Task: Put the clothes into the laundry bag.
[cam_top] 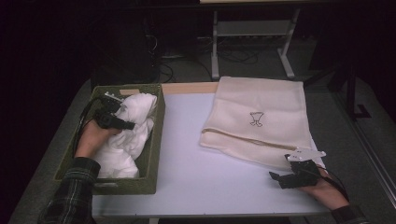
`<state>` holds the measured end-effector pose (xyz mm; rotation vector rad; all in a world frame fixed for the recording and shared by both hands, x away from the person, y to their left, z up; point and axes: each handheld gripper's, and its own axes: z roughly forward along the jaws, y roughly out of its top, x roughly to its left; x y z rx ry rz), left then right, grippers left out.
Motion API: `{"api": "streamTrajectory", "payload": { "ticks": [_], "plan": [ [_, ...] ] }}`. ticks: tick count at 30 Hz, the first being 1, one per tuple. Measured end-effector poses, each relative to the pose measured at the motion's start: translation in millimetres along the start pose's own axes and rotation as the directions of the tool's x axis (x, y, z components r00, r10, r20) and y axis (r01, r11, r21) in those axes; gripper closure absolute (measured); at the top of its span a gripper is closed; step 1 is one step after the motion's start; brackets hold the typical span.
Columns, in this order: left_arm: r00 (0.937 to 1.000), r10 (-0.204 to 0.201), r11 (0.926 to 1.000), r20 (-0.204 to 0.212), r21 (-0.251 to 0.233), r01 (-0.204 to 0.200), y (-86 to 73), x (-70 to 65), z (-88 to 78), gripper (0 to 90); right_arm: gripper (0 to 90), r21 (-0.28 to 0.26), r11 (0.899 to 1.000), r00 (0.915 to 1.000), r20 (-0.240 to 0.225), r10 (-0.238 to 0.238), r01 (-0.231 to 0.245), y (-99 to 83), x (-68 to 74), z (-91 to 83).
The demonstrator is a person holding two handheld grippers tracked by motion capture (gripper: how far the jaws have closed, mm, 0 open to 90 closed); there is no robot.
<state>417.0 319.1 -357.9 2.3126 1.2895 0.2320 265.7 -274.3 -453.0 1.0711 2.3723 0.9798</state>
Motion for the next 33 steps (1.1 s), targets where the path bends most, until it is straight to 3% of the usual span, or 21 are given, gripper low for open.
{"api": "streamTrajectory", "payload": {
  "ticks": [2, 4, 6, 12, 16, 23, 25, 29, 33],
  "plan": [
    [0.9999, -0.002, 0.9999, 0.011, 0.013, 0.002, -2.0, 1.4, 5.1, 35.1, 9.9, -0.004, 1.0, 1.0, 0.0, 0.001, -0.001, 0.0, -0.2, -0.5],
    [0.9999, 0.011, 0.9998, -0.005, 0.017, -0.011, -2.7, 0.1, 8.6, 21.3, 9.9, -0.004, 1.0, 1.0, 0.001, 0.001, -0.001, -0.1, -0.4, -0.5],
    [0.9998, 0.013, 0.9997, 0.014, 0.023, -0.013, -3.3, -0.7, 12.1, 12.2, 9.9, -0.003, 1.0, 1.0, 0.002, 0.001, -0.001, -0.2, -0.4, -0.4],
    [0.9964, 0.081, 0.9896, 0.022, 0.117, -0.084, -10.0, -7.0, 35.3, 11.7, 9.9, 0.0, 1.0, 1.0, 0.002, 0.0, 0.0, 0.0, 0.1, 0.0],
    [0.997, 0.076, 0.9876, 0.016, 0.137, -0.077, -12.6, -7.4, 46.0, 11.7, 9.9, 0.001, 1.0, 1.0, 0.003, 0.002, -0.002, -0.2, -0.2, 0.4],
    [0.9888, 0.143, 0.9713, -0.042, 0.198, -0.132, -12.8, -15.9, 60.1, 11.7, 9.9, 0.007, 1.0, 1.0, 0.001, -0.002, 0.002, -0.5, 0.0, 1.7],
    [0.9877, 0.148, 0.97, -0.051, 0.202, -0.135, -12.9, -16.5, 61.1, 11.9, 9.9, 0.007, 1.0, 1.0, 0.001, -0.003, 0.003, -0.4, 0.2, 1.9],
    [0.9832, 0.162, 0.9682, -0.083, 0.205, -0.143, -13.1, -16.6, 60.0, 19.4, 9.9, 0.007, 1.0, 1.0, 0.001, -0.003, 0.003, -0.5, 0.5, 2.0],
    [0.983, 0.152, 0.9717, -0.104, 0.198, -0.129, -12.6, -12.8, 55.8, 37.8, 9.9, 0.009, 1.0, 1.0, 0.001, -0.001, 0.001, -0.7, 0.5, 1.9]
  ]
}}
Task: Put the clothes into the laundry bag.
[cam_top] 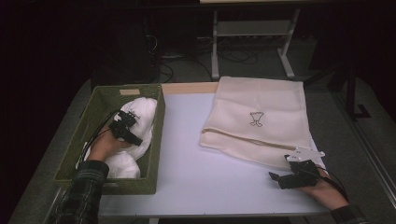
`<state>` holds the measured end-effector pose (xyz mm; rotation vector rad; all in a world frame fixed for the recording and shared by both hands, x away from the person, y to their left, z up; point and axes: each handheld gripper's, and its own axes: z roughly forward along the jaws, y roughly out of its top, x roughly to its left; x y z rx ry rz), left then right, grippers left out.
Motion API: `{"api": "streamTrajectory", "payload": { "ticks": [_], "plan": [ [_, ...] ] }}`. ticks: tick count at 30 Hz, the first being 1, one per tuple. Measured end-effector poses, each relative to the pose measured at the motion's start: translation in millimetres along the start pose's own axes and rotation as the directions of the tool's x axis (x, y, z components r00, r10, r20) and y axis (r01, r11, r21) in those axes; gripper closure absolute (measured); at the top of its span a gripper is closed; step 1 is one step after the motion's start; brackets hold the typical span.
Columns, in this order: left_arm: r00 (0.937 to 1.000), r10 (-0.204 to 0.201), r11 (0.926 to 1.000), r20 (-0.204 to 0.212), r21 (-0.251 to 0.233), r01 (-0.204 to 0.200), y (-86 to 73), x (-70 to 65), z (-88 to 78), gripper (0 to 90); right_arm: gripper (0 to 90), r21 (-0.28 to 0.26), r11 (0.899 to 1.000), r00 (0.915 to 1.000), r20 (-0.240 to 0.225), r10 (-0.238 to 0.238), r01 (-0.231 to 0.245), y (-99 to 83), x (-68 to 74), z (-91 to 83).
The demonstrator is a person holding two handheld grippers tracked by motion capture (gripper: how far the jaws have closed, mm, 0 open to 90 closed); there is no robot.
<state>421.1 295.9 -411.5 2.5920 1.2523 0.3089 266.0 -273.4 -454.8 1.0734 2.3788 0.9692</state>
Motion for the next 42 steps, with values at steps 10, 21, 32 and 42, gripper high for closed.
{"api": "streamTrajectory", "payload": {
  "ticks": [10, 21, 32, 42],
  "plan": [
    [0.9962, -0.076, 0.9955, 0.043, -0.053, 0.079, -0.6, 10.0, -20.3, 64.6, 9.9, 0.0, 1.0, 1.0, 0.0, 0.006, -0.006, -0.2, -0.1, -0.4],
    [0.9853, -0.142, 0.9625, 0.095, -0.219, 0.16, -2.2, 23.8, -77.4, 65.5, 9.9, -0.005, 1.0, 1.0, 0.003, 0.006, -0.006, 0.0, -1.1, -1.4],
    [0.981, -0.14, 0.9184, 0.135, -0.353, 0.179, -1.2, 24.5, -122.1, 66.2, 9.9, -0.006, 1.0, 0.9999, 0.006, 0.008, -0.008, 0.3, -1.4, -1.6],
    [0.9859, -0.09, 0.8881, 0.141, -0.437, 0.144, 9.3, 18.4, -162.7, 66.3, 9.9, -0.009, 1.0, 0.9999, 0.005, 0.016, -0.015, 0.4, -1.6, -1.6]
  ]
}}
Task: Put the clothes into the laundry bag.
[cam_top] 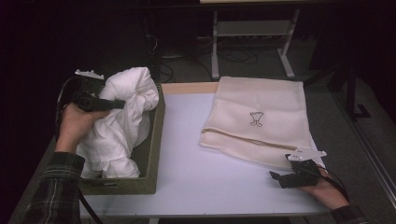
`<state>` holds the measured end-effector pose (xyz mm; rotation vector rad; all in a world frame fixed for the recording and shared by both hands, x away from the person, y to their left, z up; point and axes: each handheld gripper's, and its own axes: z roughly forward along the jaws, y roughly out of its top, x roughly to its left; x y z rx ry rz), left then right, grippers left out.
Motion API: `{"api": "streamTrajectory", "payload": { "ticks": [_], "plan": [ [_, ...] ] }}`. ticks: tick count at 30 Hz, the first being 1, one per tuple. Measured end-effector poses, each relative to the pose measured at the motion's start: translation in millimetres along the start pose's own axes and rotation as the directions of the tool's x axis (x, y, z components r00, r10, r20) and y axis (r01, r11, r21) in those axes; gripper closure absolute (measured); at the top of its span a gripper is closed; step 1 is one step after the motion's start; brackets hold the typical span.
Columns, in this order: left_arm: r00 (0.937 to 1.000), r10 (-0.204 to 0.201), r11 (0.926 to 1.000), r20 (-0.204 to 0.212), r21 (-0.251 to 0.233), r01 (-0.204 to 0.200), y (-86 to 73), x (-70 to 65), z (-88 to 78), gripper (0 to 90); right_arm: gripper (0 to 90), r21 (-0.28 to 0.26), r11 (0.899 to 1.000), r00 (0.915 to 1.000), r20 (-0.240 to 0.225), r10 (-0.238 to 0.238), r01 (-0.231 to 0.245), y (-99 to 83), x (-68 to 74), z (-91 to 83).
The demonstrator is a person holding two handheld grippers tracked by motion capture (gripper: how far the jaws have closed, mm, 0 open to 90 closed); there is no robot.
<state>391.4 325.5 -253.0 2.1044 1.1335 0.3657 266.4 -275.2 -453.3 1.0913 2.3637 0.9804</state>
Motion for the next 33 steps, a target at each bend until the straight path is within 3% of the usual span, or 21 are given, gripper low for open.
{"api": "streamTrajectory", "payload": {
  "ticks": [9, 19, 28, 33],
  "plan": [
    [0.9983, 0.042, 0.9969, 0.041, -0.068, -0.039, 25.1, -18.0, -24.9, 66.3, 9.9, 0.0, 1.0, 1.0, 0.002, -0.002, 0.002, -0.2, -0.6, 0.3],
    [0.9907, 0.11, 0.9878, 0.081, -0.119, -0.1, 58.8, -43.5, -41.9, 66.3, 9.8, -0.001, 1.0, 1.0, 0.002, -0.001, 0.001, -0.1, -1.2, 0.4],
    [0.9798, 0.171, 0.974, 0.103, -0.167, -0.153, 90.6, -72.3, -56.2, 66.3, 9.8, -0.003, 1.0, 1.0, 0.002, -0.004, 0.004, -0.1, -1.2, 0.7],
    [0.9693, 0.208, 0.9641, 0.132, -0.195, -0.18, 107.2, -89.1, -56.6, 66.3, 9.8, -0.002, 1.0, 1.0, 0.002, 0.0, 0.0, -0.2, -1.6, 1.0]
  ]
}}
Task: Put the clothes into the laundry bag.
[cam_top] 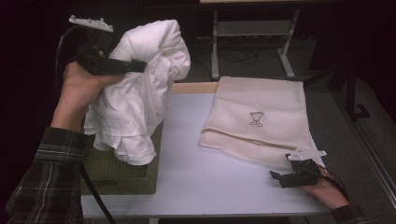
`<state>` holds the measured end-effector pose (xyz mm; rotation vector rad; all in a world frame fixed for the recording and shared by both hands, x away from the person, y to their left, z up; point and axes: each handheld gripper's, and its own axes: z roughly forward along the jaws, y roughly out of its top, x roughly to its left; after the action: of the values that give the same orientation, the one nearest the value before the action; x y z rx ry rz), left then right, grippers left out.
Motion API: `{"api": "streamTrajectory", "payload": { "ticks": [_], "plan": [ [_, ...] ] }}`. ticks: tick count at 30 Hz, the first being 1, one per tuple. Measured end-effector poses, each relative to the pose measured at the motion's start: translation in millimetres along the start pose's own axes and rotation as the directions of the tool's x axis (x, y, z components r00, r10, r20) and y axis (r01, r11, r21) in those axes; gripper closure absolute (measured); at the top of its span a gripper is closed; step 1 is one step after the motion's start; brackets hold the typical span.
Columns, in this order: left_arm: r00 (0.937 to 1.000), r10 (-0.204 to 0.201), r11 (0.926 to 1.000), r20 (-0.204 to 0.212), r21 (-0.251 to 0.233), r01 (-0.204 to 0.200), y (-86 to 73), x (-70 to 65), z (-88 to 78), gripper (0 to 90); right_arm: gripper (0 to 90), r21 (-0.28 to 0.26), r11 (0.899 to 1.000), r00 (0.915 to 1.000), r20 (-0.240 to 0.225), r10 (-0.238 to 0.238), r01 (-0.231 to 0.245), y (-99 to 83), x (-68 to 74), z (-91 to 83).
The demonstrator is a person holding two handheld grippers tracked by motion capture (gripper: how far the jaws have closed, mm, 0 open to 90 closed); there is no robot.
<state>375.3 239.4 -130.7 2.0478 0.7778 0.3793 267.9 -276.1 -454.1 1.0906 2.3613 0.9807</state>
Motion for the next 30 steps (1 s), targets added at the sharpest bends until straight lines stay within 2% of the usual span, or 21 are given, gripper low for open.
{"api": "streamTrajectory", "payload": {
  "ticks": [7, 16, 24, 30],
  "plan": [
    [0.9966, 0.031, 0.9993, 0.076, -0.023, -0.03, 18.7, -20.5, 14.8, 66.3, 9.8, -0.002, 1.0, 1.0, 0.0, -0.003, 0.003, 0.1, -0.6, -0.4],
    [0.9875, 0.051, 0.9987, 0.15, -0.018, -0.049, 28.5, -54.1, 38.7, 66.2, 9.8, -0.006, 1.0, 1.0, -0.001, -0.003, 0.003, 0.6, -0.7, -0.8],
    [0.9774, 0.051, 0.9987, 0.205, -0.01, -0.05, 20.2, -86.2, 64.1, 66.1, 9.9, -0.007, 1.0, 1.0, -0.002, -0.006, 0.006, 0.7, -0.7, -1.0],
    [0.966, 0.06, 0.998, 0.251, 0.003, -0.063, 6.4, -105.1, 84.4, 66.1, 9.8, -0.008, 1.0, 1.0, -0.003, -0.006, 0.006, 0.8, -0.5, -1.0]
  ]
}}
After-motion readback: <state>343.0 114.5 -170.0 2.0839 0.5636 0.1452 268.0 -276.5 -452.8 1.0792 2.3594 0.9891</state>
